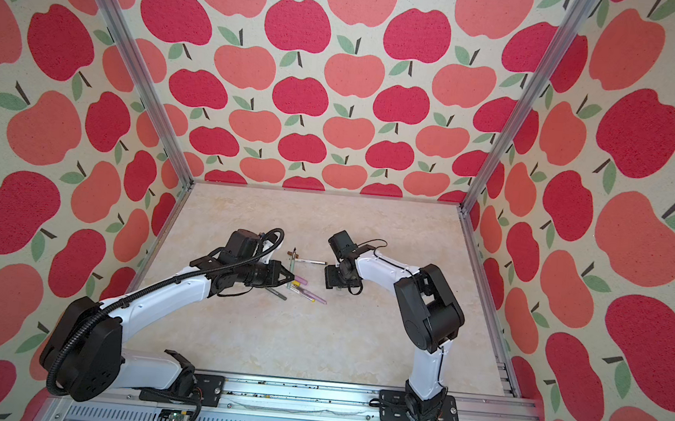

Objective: Insert the pens into the pen caps

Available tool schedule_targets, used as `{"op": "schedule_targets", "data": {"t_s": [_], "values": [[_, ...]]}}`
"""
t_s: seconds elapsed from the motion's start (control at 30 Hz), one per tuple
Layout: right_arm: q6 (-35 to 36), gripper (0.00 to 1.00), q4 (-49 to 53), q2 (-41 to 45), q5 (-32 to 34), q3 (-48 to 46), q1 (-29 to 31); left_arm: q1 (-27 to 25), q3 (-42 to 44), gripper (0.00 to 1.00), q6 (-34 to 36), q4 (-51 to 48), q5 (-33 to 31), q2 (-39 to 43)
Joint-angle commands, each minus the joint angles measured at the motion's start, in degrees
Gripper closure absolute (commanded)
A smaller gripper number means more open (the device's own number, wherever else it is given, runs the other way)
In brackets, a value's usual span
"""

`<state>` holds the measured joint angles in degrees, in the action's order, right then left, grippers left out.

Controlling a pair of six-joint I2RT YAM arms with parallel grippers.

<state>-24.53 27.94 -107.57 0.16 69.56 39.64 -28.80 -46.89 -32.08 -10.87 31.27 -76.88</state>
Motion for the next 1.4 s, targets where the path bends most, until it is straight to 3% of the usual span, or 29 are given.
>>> {"op": "schedule_targets", "data": {"t_s": [0.0, 0.4, 0.93, 1.07, 1.37], "values": [[-0.6, 0.36, 0.8, -1.2, 0.8, 1.4, 0.1, -0.2, -0.3, 1.00, 0.8, -0.6, -0.9, 1.3], [0.6, 0.41, 2.1, -0.8, 5.2, 1.6, 1.2, -0.1, 0.2, 1.00, 0.9, -0.5, -1.2, 1.5], [0.3, 0.79, 1.2, -2.1, 4.9, 1.3, 1.2, -0.2, 0.5, 1.00, 0.4, 0.7, -1.2, 1.8], [0.3, 0.85, 0.1, -1.3, 4.4, 0.5, 1.1, -0.2, 0.0, 1.00, 0.4, 0.3, -1.1, 1.4], [0.5, 0.88, -1.1, 0.2, 3.3, -0.8, 0.7, -0.4, -1.5, 1.00, 0.5, 0.2, -0.6, -0.5]]}}
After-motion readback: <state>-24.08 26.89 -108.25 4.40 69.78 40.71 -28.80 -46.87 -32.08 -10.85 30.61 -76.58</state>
